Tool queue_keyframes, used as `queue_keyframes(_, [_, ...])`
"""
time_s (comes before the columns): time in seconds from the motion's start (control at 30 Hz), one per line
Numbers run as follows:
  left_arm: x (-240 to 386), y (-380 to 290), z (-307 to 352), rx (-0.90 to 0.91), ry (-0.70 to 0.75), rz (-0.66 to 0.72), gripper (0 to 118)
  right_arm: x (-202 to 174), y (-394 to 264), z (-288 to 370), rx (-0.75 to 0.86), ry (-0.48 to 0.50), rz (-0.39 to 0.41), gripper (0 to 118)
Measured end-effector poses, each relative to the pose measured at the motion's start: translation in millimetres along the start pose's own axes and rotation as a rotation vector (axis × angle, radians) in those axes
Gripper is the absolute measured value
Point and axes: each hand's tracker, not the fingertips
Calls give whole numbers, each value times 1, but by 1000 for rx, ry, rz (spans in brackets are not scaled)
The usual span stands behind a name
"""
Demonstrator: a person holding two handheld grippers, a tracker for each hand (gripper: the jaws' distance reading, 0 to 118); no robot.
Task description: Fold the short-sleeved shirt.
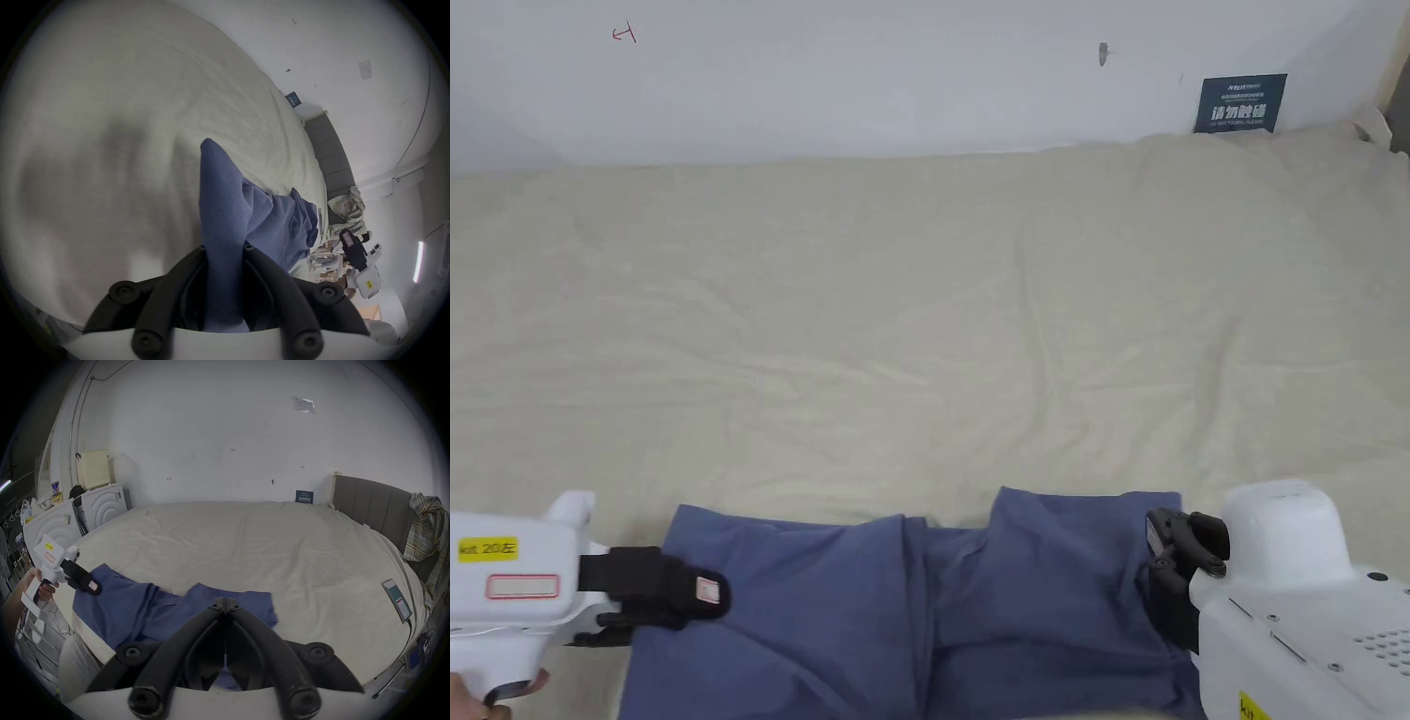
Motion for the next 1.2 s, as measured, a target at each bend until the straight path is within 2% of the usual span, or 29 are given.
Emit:
queue_keyframes(0.2, [13, -4, 24, 51, 17, 1, 13, 8, -1, 3, 13, 3, -22, 0])
queue_keyframes(0.33, [56, -9, 21, 70, 37, -57, 13, 15, -2, 9, 45, 17, -36, 0])
queue_keyframes(0.47, [102, -11, 5, 77, -1, -108, 13, 22, -2, 14, 73, 22, -39, 0])
queue_keyframes(0.73, [182, -16, -77, -43, -14, -228, 13, 49, -4, 16, 74, 5, -72, 0])
queue_keyframes(0.8, [196, -16, -104, -66, 11, -221, 13, 56, -5, 17, 75, -2, -84, 0])
queue_keyframes(0.9, [217, -18, -147, -162, -37, -235, 13, 67, -9, 17, 68, -7, -110, 0])
queue_keyframes(0.97, [229, -20, -171, -192, -47, -196, 13, 74, -11, 17, 59, -14, -118, 0])
queue_keyframes(1.03, [244, -25, -190, -225, -26, -279, 13, 80, -14, 18, 56, -24, -124, 0])
queue_keyframes(1.2, [260, -32, -213, -275, 30, -292, 16, 92, -18, 20, 39, -40, -156, 0])
